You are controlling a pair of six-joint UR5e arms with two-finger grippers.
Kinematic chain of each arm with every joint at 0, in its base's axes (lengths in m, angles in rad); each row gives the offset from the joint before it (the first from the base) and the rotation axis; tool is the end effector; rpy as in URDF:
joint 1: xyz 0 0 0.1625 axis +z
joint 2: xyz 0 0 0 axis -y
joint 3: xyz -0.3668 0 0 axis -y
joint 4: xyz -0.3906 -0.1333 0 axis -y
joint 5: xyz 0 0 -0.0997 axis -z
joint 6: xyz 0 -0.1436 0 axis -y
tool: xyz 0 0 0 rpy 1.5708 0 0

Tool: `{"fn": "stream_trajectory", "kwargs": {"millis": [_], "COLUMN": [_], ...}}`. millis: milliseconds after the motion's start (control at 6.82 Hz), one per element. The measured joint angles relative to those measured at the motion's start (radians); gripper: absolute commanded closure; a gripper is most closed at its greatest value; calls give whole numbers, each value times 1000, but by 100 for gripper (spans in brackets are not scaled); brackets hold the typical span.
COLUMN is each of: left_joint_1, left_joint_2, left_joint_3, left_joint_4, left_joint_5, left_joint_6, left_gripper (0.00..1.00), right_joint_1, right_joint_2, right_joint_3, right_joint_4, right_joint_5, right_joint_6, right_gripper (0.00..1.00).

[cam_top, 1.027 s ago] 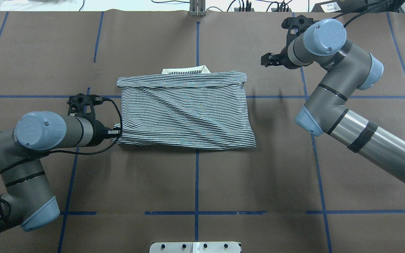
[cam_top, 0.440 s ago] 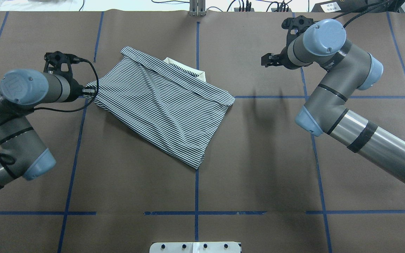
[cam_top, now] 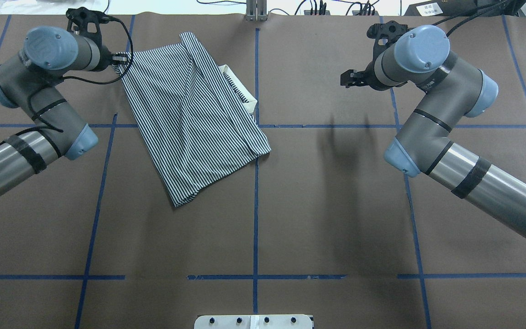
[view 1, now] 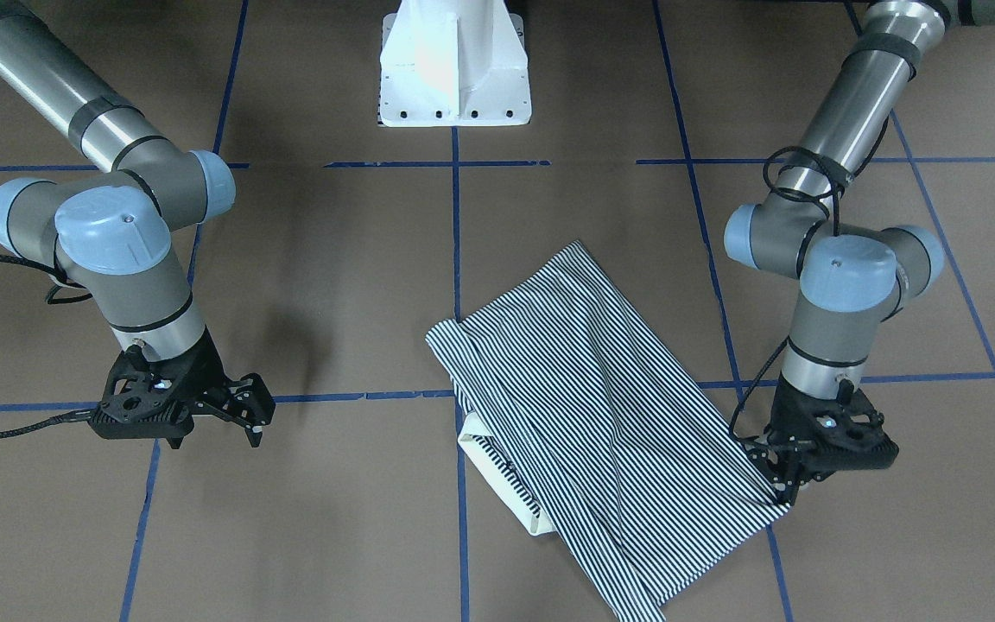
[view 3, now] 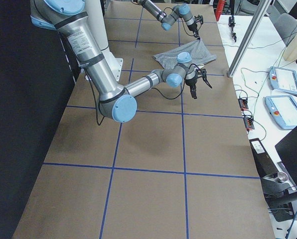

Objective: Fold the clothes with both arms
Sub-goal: 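Drag the folded shirt with the left gripper away from the robot, then release the shirt with the left gripper while the right gripper reaches toward the collar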

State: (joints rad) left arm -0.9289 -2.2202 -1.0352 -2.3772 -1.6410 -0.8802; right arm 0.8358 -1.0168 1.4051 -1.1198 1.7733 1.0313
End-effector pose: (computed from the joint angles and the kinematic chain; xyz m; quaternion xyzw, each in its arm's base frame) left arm 0.3708 -0.7019 0.4177 0.2997 0.3288 -0.0910 0.8910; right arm -0.4092 -0.6084 0.3463 0.1860 -0.3718 0.0934 0.9047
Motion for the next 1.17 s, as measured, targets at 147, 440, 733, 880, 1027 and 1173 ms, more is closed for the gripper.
{"fn": "stream_trajectory", "kwargs": {"millis": [147, 440, 733, 880, 1027, 1173], "left_joint_1": [-17, -35, -73, -84, -88, -89], "left_joint_2": [-36, -36, -31, -29, -27, -25], "left_joint_3": [75, 109, 103, 99, 94, 90], "left_joint_4": [-43, -89, -105, -107, -108, -108], "left_joint_5": [0, -3, -49, -68, -78, -84], "left_joint_6": [17, 92, 211, 235, 243, 246], "left_gripper": [1, 0, 0, 0, 0, 0], "right_joint_1": [0, -8, -48, -84, -124, -166], "right_joint_2": [0, 12, 139, 239, 334, 416], "right_joint_3": [-1, -4, -85, -161, -234, -303], "right_joint_4": [0, -1, -2, -2, -2, -2], "right_joint_5": [0, 0, -22, -63, -106, -155], "right_joint_6": [1, 33, 213, 343, 458, 546], "right_gripper": [0, 0, 25, 37, 39, 39]}}
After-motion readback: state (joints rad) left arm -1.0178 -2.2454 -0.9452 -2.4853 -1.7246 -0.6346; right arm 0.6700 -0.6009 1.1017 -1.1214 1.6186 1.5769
